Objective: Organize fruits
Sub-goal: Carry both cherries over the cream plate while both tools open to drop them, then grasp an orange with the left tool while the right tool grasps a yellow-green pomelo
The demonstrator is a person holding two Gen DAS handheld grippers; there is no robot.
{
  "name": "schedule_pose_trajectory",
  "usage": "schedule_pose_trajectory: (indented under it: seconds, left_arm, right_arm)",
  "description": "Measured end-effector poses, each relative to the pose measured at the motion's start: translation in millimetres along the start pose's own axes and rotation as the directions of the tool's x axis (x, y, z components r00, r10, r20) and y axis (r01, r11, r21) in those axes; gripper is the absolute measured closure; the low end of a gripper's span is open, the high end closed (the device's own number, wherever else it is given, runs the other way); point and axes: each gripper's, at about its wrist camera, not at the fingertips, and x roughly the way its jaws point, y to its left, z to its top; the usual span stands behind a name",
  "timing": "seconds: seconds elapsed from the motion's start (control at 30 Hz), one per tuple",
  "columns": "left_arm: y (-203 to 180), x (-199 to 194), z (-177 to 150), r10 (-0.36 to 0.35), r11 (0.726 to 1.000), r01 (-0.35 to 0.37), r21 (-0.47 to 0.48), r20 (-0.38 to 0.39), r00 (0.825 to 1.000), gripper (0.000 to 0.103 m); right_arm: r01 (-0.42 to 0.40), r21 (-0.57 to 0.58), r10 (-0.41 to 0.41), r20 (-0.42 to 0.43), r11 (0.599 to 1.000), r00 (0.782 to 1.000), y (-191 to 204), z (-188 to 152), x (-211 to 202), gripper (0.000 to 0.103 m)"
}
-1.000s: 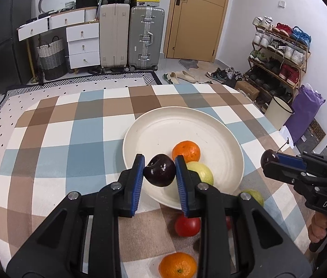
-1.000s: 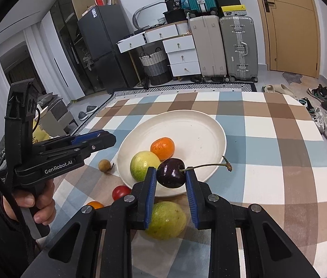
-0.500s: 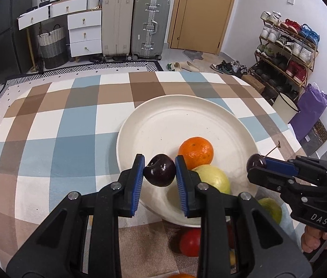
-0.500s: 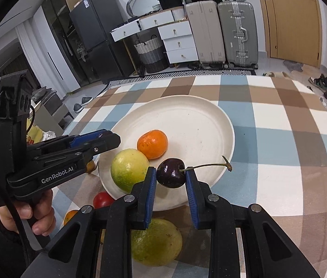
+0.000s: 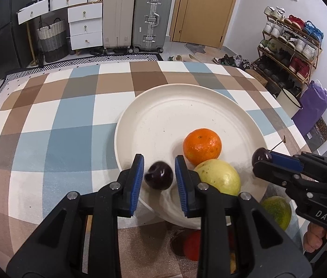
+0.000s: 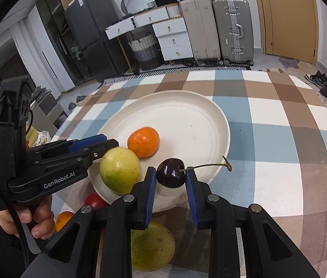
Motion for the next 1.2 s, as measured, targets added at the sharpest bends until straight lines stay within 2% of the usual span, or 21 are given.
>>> schedule_pose_trajectory:
  seconds: [0.1,0.17,0.2,0.27,0.37,0.4,0.47,0.53,0.6,0.9,1.2]
  left_arm:
    - [5.3,-8.0,1.1,-0.022,0.999,0.022,-0.027,0.01,1.0,0.074]
    - [9.1,-15.3,0.6,-0.028,0.999,0.029,-0.044,0.02,0.999,0.056]
    - [10.4,-19.5,0.1,-0.026,0.999,0.027,-0.046,0.028,0.999,0.048]
    - [12.5,-30.5,-1.9,-0.001,0.999,0.004,-0.051,0.056,0.998,0.022]
    - [15.1,-48.2,-6.2,0.017,0.999,-0.011,-0.054,0.107,0.994,0.016]
    - [15.6,-53.0,-7.9,0.022,0.999,-0.016,-0.052,0.114,0.993,0.013]
    - [17.0,-59.6,-12.2,0.033,0.998,-0.026,-0.057,0.118,0.993,0.003]
    - [18.7,-65.4,-17.2,0.029,0.998,-0.021,-0.064,0.123,0.992,0.003]
    - [19.6,-69.9,-22.5,0.023,0.997,-0.014,-0.074,0.118,0.993,0.003]
    - [11.5,-89.5,-45.6,0.042,0.998,-0.037,-0.046,0.107,0.993,0.003]
    - [7.2,-99.8,-62.9,0.05,0.998,-0.047,-0.033,0.094,0.994,0.003]
  right_arm:
    - [0.01,-0.002,-0.01,0.028,1.0,1.0,-0.7,0.0,-9.2,0.069]
    - [0.017,-0.01,-0.017,0.036,1.0,0.999,-0.6,-0.5,-15.0,0.067]
    - [0.018,-0.014,-0.017,0.042,1.0,0.999,-0.2,-1.2,-18.7,0.059]
    - [0.043,-0.013,-0.042,0.062,0.999,0.997,0.0,-3.0,-27.5,0.048]
    - [0.054,-0.003,-0.054,0.069,0.999,0.996,-0.2,-7.0,-36.6,0.023]
    - [0.059,0.002,-0.059,0.075,0.998,0.995,0.3,-8.8,-40.0,0.018]
    - [0.061,0.001,-0.061,0.075,0.998,0.995,2.5,-13.0,-44.5,0.015]
    - [0.065,-0.002,-0.064,0.06,0.998,0.996,4.8,-16.5,-45.2,0.01]
    - [0.068,-0.004,-0.068,0.04,0.998,0.997,7.1,-21.2,-44.6,0.002]
    - [0.06,-0.03,-0.061,-0.013,0.998,0.998,14.5,-39.6,-38.9,0.001]
    - [0.051,-0.025,-0.051,-0.013,0.998,0.999,10.5,-47.6,-43.4,0.0]
